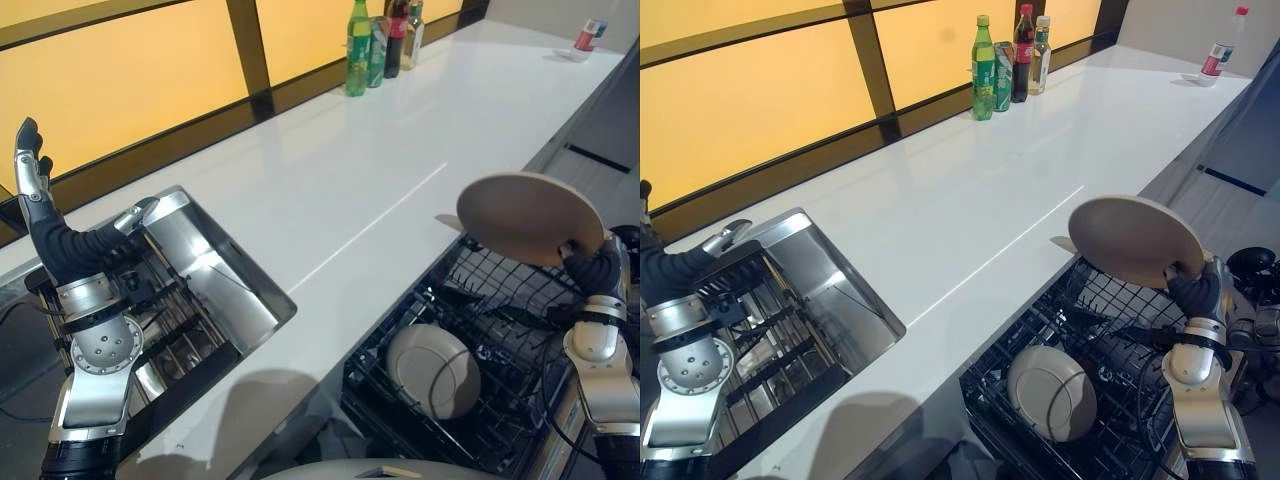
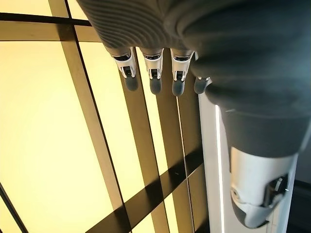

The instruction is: Pick up plates and place into dishwasher.

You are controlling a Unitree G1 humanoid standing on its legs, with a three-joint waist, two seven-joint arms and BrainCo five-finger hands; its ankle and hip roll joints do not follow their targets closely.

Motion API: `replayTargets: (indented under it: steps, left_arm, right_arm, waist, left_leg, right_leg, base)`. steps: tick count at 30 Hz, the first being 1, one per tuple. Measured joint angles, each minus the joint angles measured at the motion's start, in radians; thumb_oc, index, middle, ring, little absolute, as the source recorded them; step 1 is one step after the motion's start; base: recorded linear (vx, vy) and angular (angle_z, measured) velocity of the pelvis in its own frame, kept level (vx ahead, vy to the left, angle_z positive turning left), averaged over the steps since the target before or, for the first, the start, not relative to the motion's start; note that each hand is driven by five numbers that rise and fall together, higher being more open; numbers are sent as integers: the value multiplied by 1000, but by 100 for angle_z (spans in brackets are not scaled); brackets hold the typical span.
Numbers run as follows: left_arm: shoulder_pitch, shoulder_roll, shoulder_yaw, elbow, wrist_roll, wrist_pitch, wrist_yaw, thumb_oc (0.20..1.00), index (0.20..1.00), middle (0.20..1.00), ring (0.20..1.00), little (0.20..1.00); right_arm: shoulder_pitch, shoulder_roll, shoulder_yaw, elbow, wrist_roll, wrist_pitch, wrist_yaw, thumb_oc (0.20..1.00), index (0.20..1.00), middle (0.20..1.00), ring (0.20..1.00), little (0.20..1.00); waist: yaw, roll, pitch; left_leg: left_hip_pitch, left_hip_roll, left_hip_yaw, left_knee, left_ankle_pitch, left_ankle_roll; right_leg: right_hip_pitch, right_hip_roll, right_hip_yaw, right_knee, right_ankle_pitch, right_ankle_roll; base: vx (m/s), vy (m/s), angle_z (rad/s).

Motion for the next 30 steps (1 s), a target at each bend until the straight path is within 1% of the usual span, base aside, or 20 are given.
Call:
replayTargets:
  steps: [4,8,12,14,15,19,21,24,27,30]
  left_arm:
    - [9,10,0,0,0,7,-5,1000,1000,1000,1000,1000]
    - [18,42,-1,1,0,7,0,1000,1000,1000,1000,1000]
    - [18,43,-2,2,1,9,17,1000,1000,1000,1000,1000]
    - [17,44,-3,2,1,14,25,1000,1000,1000,1000,1000]
    - [16,48,-3,2,1,19,30,1000,1000,1000,1000,1000]
    - [-5,72,-3,3,1,26,40,1000,1000,1000,1000,1000]
    - [-6,77,-6,3,1,27,45,1000,1000,1000,1000,1000]
    - [-23,83,-42,5,1,27,67,1000,1000,1000,1000,1000]
    - [-39,91,-71,15,2,27,87,1000,1000,1000,1000,1000]
    - [-63,119,-96,32,2,27,106,1000,1000,1000,1000,1000]
  right_arm:
    - [13,1,4,73,-23,30,-56,200,200,200,200,200]
    - [13,0,24,143,-24,38,-128,200,200,200,200,200]
    - [4,-3,79,174,-24,53,-177,200,200,200,200,200]
    - [-8,-11,94,189,-48,66,-191,200,200,200,200,200]
    - [-15,-16,107,202,-64,70,-202,200,200,200,200,200]
    - [-67,-40,125,241,-108,93,-227,200,200,200,200,200]
    - [-84,-62,140,252,-133,108,-239,200,200,200,200,200]
    - [-113,-109,186,288,-140,119,-277,200,200,200,200,200]
    - [-139,-117,199,300,-140,129,-320,200,200,200,200,200]
    - [-190,-135,232,326,-140,145,-352,200,200,200,200,200]
  waist:
    - [1,2,2]
    - [2,13,9]
    - [2,32,43]
    - [3,42,63]
    - [3,43,70]
    - [5,45,134]
    - [6,45,145]
    - [10,47,164]
    - [32,54,176]
    - [35,63,212]
  left_leg:
    - [-2,1,7,0,0,0]
    - [-16,1,11,0,0,1]
    - [-44,1,20,0,2,4]
    - [-62,-1,24,1,10,4]
    - [-72,-2,24,1,11,4]
    - [-77,-1,24,1,11,4]
    - [-84,-1,24,2,11,4]
    - [-92,-2,24,7,11,4]
    - [-118,-3,24,16,11,4]
    - [-141,-7,21,27,11,5]
  right_leg:
    - [-8,0,6,7,0,0]
    - [-33,0,18,17,0,1]
    - [-72,-1,27,33,2,3]
    - [-92,-3,27,41,10,-2]
    - [-102,-4,27,42,10,-2]
    - [-105,-3,25,41,11,-2]
    - [-111,-3,25,40,11,-2]
    - [-118,-4,25,40,11,-2]
    - [-141,-4,28,40,15,-3]
    - [-156,-8,29,40,20,-2]
  base:
    - [7,-10,-5]
    - [-16,-4,-10]
    - [-43,14,-9]
    - [-27,12,-5]
    - [0,0,0]
    - [0,0,0]
    - [0,0,0]
    - [-11,-5,0]
    - [-47,-4,-2]
    - [-38,13,1]
